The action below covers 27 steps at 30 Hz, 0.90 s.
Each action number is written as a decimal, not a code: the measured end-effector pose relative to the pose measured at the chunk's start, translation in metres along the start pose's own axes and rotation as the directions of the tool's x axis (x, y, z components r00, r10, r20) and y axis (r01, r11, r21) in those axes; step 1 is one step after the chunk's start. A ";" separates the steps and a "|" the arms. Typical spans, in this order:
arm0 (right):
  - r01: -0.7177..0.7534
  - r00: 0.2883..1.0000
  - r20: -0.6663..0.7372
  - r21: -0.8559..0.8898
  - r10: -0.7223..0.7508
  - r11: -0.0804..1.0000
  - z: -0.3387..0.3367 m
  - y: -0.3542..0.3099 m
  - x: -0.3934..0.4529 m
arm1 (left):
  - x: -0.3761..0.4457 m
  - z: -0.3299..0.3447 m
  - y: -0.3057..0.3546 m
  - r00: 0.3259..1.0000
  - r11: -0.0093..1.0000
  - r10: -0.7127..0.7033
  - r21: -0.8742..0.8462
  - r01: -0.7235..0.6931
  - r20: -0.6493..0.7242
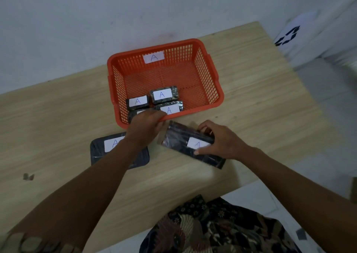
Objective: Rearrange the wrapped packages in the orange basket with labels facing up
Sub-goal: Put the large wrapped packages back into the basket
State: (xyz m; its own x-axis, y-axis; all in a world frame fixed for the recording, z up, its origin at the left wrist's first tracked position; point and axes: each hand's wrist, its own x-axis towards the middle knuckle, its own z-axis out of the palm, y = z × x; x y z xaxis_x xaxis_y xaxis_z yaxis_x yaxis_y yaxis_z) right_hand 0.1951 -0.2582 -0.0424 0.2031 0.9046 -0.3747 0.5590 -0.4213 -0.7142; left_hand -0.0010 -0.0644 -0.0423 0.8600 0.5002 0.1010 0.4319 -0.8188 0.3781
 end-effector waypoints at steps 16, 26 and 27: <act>-0.082 0.731 -0.637 0.275 0.246 0.958 -0.058 -0.053 0.102 | 0.009 0.002 0.001 0.997 0.999 -0.022 0.047 0.019 0.067; -0.179 0.843 -0.511 0.028 0.168 0.983 -0.053 -0.053 0.161 | 0.008 0.007 0.000 0.995 0.996 -0.055 0.080 0.048 0.082; -0.182 0.852 -0.494 0.030 0.173 0.983 -0.051 -0.051 0.163 | 0.008 0.007 0.000 0.995 0.996 -0.055 0.080 0.048 0.084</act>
State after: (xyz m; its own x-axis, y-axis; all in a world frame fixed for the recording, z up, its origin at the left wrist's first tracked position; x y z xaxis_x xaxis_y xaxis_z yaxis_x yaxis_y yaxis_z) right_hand 0.2408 -0.0856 -0.0371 0.6674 0.7293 -0.1506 0.4879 -0.5810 -0.6515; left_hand 0.0077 -0.0626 -0.0476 0.8549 0.5187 0.0024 0.4930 -0.8140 0.3073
